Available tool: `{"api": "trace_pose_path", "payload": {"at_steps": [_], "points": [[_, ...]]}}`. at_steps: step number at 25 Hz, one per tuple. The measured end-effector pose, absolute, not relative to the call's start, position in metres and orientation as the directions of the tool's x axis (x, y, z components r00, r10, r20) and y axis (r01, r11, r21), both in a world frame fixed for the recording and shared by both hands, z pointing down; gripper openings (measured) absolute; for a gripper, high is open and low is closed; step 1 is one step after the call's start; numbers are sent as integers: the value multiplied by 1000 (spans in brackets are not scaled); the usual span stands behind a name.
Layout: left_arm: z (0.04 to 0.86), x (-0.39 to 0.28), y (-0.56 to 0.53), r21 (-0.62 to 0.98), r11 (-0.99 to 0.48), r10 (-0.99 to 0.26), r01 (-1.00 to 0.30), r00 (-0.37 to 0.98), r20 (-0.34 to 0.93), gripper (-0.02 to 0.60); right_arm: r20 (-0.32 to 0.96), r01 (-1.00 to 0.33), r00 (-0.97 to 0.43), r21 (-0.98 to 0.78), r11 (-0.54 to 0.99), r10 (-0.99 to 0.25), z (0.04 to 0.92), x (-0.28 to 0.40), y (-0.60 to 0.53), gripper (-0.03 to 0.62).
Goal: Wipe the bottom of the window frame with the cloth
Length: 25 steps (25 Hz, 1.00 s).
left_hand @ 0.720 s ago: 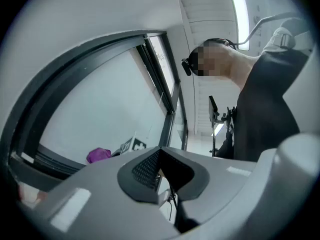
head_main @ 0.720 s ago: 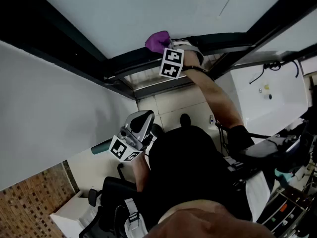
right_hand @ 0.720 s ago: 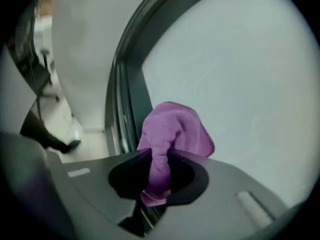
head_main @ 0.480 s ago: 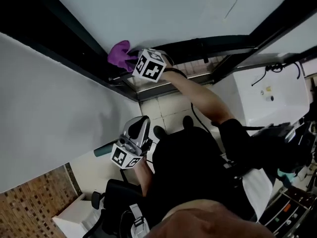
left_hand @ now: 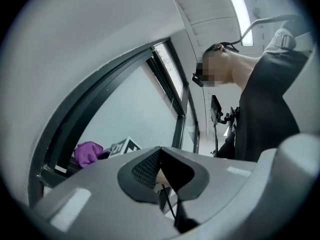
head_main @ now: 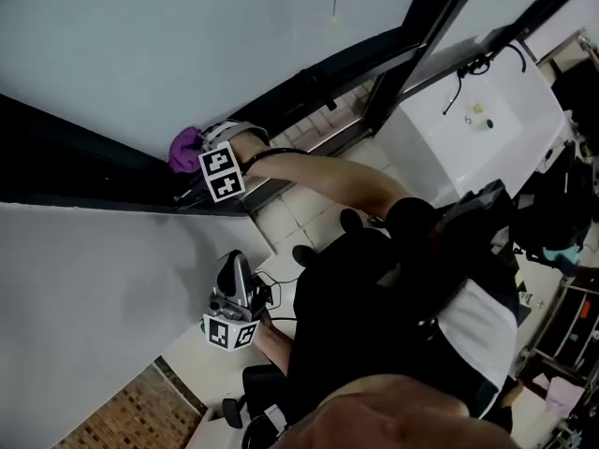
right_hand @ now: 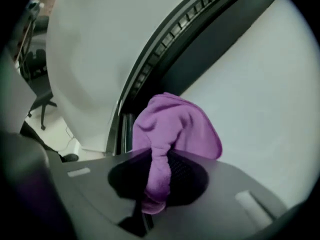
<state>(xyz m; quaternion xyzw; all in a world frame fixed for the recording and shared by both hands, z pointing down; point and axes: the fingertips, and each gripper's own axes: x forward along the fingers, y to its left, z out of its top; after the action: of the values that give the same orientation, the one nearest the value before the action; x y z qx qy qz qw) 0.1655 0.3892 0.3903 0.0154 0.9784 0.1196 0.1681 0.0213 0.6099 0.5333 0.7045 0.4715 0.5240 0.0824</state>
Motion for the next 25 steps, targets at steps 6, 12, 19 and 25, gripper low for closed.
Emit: {"api": "trace_pose_path", "payload": {"at_steps": [6, 12, 19, 25], "points": [[398, 118, 376, 247, 954, -83, -167, -944, -319, 2, 678, 492, -392, 726, -481, 622, 546, -136, 526, 61], [390, 79, 346, 230, 934, -195, -275, -929, -316, 2, 644, 441, -532, 765, -469, 550, 541, -180, 496, 60], [389, 93, 342, 210, 959, -126, -192, -948, -291, 2, 682, 402, -566, 719, -567, 463, 545, -178, 492, 60], [399, 116, 363, 245, 963, -35, -111, -955, -294, 2, 761, 595, -370, 635, -492, 533, 494, -193, 478, 64]]}}
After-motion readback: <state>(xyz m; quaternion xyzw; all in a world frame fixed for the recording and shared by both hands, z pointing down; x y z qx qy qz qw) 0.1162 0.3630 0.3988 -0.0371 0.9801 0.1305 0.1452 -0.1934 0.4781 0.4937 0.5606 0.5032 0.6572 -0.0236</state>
